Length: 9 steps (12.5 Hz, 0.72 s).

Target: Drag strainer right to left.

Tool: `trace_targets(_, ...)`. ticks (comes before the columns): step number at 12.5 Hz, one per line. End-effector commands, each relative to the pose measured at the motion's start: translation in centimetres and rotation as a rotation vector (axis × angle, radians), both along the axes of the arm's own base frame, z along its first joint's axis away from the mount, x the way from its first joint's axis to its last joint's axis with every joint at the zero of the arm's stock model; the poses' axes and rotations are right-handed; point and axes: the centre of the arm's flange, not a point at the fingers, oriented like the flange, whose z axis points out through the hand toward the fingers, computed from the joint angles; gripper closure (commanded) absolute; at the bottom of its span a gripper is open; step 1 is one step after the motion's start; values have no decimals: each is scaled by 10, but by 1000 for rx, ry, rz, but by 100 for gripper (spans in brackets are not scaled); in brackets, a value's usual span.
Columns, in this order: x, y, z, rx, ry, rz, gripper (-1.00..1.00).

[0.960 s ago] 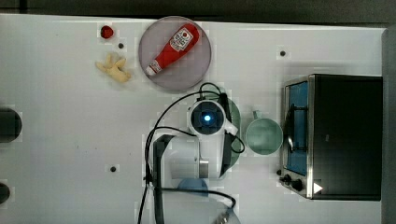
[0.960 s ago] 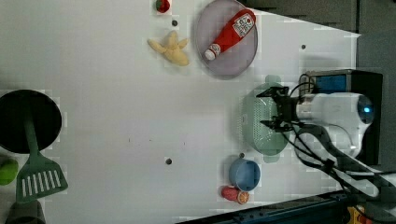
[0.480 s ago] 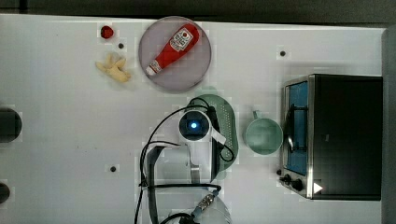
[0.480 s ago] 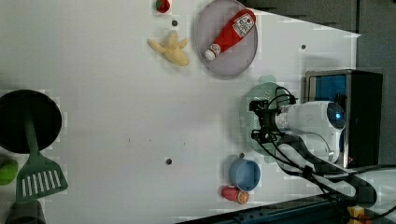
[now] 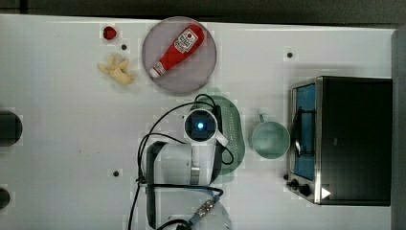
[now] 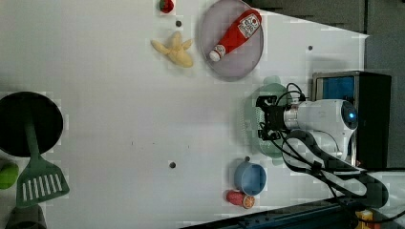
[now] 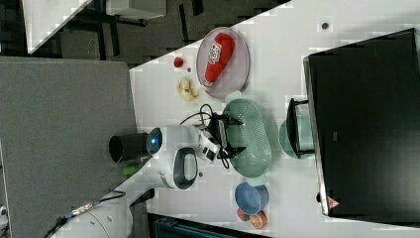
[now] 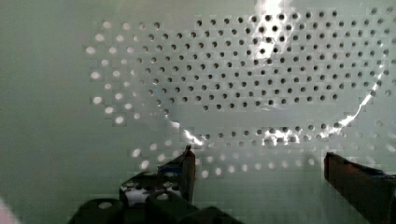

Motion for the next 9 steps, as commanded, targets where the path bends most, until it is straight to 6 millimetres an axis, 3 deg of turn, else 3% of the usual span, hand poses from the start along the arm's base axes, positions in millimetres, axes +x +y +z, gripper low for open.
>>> trace_targets(1, -5, 74, 9, 28, -1, 18, -100)
trace_targets(9, -23, 179, 12, 31, 18, -90, -100)
